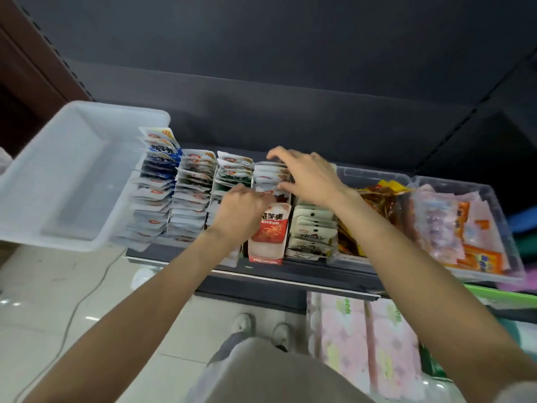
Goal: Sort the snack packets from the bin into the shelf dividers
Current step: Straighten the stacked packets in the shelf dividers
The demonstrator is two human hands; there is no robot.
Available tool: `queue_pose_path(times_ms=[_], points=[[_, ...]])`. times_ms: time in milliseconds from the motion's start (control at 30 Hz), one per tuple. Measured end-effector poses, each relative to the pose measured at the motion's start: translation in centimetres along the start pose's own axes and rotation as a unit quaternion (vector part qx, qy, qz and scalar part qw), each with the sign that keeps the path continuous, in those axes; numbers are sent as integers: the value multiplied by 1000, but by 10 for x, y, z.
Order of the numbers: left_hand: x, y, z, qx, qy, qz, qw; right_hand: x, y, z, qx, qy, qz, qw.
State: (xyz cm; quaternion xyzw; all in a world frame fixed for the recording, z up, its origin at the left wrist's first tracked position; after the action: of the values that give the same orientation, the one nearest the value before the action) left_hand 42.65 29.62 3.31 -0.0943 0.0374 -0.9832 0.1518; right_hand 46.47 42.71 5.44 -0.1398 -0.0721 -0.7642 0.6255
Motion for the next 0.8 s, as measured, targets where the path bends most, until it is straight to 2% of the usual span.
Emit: queue_pose_path(times_ms=[67, 233, 333, 467, 567, 700, 800], points=[[0, -5, 10, -27, -14, 24, 999, 0, 0, 1, 10, -5, 7, 1000], [15, -11, 7, -65, 53, 74, 994, -4, 0, 5, 8, -29, 20, 999], [16, -10, 5, -87, 28, 57, 994, -2, 2, 8, -11, -37, 21, 999], [24, -6, -3, -143, 24, 100, 984, 1, 8, 8, -21, -41, 25, 999], [33, -1, -9, -188, 56, 129, 972, 3, 9, -1, 1, 23, 19, 1000], [36, -5, -11, -183, 110, 189, 958, 2, 1, -3, -11, 49, -18, 999], [31, -7, -12, -140, 135, 215, 957, 0, -1, -2, 30, -6, -42, 999]])
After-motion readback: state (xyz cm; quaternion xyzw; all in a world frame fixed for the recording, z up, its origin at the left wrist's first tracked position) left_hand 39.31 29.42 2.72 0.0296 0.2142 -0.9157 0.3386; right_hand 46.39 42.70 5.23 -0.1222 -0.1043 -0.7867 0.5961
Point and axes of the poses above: each hand's wrist, its own y-axis away from the middle knuckle, its own z-axis out of the back of the hand, x = y × z, the point moved 4 cm from there along -y, towards the middle knuckle, and after that the axes turned 4 degrees about -y, right-handed, at the moved point
